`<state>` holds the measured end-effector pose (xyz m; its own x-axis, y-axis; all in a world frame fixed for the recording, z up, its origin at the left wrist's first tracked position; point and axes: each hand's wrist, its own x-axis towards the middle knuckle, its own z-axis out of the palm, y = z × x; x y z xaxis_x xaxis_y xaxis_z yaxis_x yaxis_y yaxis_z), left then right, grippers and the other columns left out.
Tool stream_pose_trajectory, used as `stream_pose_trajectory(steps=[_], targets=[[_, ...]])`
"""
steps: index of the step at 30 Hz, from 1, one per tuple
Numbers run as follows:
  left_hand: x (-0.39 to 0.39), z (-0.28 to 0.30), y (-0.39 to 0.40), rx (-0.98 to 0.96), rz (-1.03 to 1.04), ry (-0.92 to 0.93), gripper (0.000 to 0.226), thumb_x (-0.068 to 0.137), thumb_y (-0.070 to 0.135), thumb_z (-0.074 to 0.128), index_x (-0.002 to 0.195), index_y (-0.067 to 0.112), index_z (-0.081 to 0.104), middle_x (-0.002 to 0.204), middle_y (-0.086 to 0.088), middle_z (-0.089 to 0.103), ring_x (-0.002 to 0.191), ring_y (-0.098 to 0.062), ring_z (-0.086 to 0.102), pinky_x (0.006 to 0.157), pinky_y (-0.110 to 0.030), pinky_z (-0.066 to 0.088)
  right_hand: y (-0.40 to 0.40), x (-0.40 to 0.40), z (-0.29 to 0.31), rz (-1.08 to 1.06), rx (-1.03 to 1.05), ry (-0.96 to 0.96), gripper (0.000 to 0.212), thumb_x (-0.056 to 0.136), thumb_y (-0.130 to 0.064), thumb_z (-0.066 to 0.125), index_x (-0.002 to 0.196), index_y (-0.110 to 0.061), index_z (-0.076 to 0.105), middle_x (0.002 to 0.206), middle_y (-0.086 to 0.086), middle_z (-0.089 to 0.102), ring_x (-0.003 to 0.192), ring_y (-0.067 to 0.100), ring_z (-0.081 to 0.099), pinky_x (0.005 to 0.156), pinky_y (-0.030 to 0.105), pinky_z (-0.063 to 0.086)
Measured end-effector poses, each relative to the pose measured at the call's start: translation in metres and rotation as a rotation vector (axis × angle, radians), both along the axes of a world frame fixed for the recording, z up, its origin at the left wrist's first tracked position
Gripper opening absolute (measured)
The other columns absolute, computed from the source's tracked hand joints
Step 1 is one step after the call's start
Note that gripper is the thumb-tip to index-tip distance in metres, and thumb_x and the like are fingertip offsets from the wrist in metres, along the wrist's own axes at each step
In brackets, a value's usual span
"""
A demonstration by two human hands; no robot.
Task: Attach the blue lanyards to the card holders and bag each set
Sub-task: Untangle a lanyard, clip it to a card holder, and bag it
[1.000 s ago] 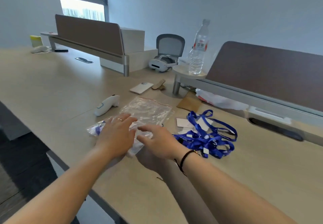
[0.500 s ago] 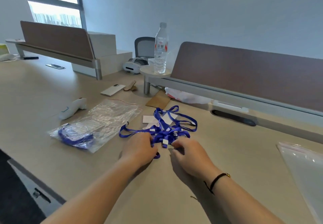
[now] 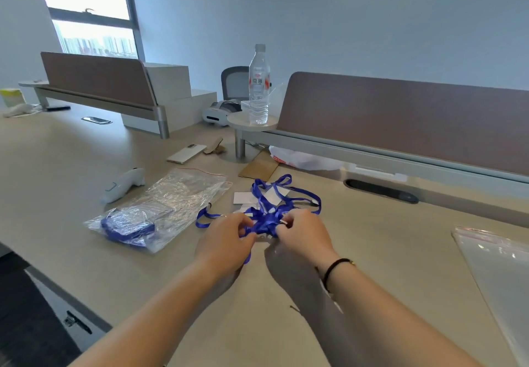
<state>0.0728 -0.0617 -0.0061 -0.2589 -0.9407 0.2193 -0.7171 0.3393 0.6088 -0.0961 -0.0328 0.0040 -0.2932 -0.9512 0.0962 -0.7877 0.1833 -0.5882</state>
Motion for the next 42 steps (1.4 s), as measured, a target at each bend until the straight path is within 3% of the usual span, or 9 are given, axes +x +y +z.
stream_pose_trajectory(steps=[4,13,17,20,25,30,35,39,42], targets=[[-0.009,0.017,0.004,-0.044,-0.12,0.087,0.035,0.092,0.031,0.069,0.126,0.033,0.061,0.093,0.017,0.058,0.081,-0.003,0.055,0.068,-0.015,0.041,0.029,-0.02,0.045,0.108,-0.16,-0.025,0.016,0.09,-0.018,0.062,0.094,-0.025,0.075,0.081,-0.01,0.069,0.076,0.007,0.063,0.066,0.024,0.051],[-0.027,0.059,0.036,-0.026,-0.352,0.326,0.07,0.086,0.039,0.075,0.143,0.047,0.035,0.138,0.021,0.049,0.126,0.0,0.048,0.105,-0.031,0.04,0.074,-0.021,0.111,0.221,-0.185,-0.201,0.019,0.094,-0.033,0.066,0.082,-0.022,0.075,0.056,-0.008,0.062,0.053,0.002,0.051,0.054,0.021,0.044],[-0.029,0.085,0.05,0.076,-0.477,0.393,0.01,0.098,0.02,0.062,0.102,0.026,0.07,0.09,0.004,0.076,0.088,-0.01,0.071,0.091,-0.035,0.055,0.09,-0.02,0.123,0.219,-0.24,-0.51,0.019,0.097,-0.023,0.062,0.088,-0.009,0.072,0.063,-0.001,0.062,0.056,0.014,0.053,0.056,0.028,0.046],[-0.029,0.095,0.055,0.177,-0.496,0.444,0.016,0.1,0.017,0.059,0.09,0.019,0.071,0.069,0.006,0.07,0.075,-0.013,0.069,0.09,-0.038,0.056,0.102,-0.024,0.135,0.161,-0.33,-0.771,0.018,0.099,-0.017,0.058,0.089,-0.005,0.069,0.075,0.008,0.066,0.06,0.02,0.054,0.055,0.03,0.045],[-0.027,0.096,0.056,0.358,-0.545,0.621,0.025,0.103,0.015,0.052,0.097,-0.007,0.063,0.066,-0.003,0.059,0.077,-0.024,0.065,0.094,-0.049,0.054,0.122,-0.044,0.147,-0.012,-0.431,-1.201,0.016,0.1,-0.019,0.054,0.095,-0.007,0.063,0.077,0.011,0.072,0.066,0.023,0.066,0.061,0.033,0.052],[-0.031,0.1,0.063,0.399,-0.576,0.617,0.022,0.103,0.017,0.052,0.089,0.007,0.065,0.07,-0.006,0.058,0.075,-0.023,0.061,0.081,-0.032,0.057,0.131,-0.065,0.135,-0.094,-0.486,-1.44,0.022,0.103,-0.023,0.046,0.096,-0.006,0.058,0.081,0.016,0.072,0.082,0.033,0.073,0.076,0.041,0.06],[-0.027,0.094,0.063,0.428,-0.54,0.517,0.021,0.103,0.02,0.052,0.094,0.007,0.065,0.072,-0.006,0.062,0.074,-0.02,0.065,0.076,-0.027,0.056,0.127,-0.08,0.109,-0.147,-0.494,-1.617,0.028,0.104,-0.025,0.037,0.106,-0.004,0.055,0.119,0.027,0.069,0.097,0.037,0.072,0.074,0.042,0.061],[-0.02,0.086,0.06,0.406,-0.497,0.328,0.015,0.102,0.017,0.054,0.1,0.011,0.068,0.071,0.001,0.067,0.077,-0.015,0.069,0.071,-0.018,0.053,0.125,-0.082,0.097,-0.173,-0.511,-1.689,0.032,0.104,-0.026,0.038,0.084,-0.008,0.055,0.078,0.014,0.069,0.075,0.028,0.071,0.06,0.035,0.058],[-0.014,0.081,0.057,0.385,-0.469,0.271,0.013,0.1,0.017,0.058,0.101,0.013,0.07,0.07,0.004,0.068,0.076,-0.015,0.07,0.073,-0.021,0.052,0.123,-0.082,0.09,-0.291,-0.513,-1.378,0.03,0.099,-0.024,0.042,0.07,-0.017,0.042,0.055,0.001,0.034,0.042,0.016,0.029,0.039,0.025,0.032]])
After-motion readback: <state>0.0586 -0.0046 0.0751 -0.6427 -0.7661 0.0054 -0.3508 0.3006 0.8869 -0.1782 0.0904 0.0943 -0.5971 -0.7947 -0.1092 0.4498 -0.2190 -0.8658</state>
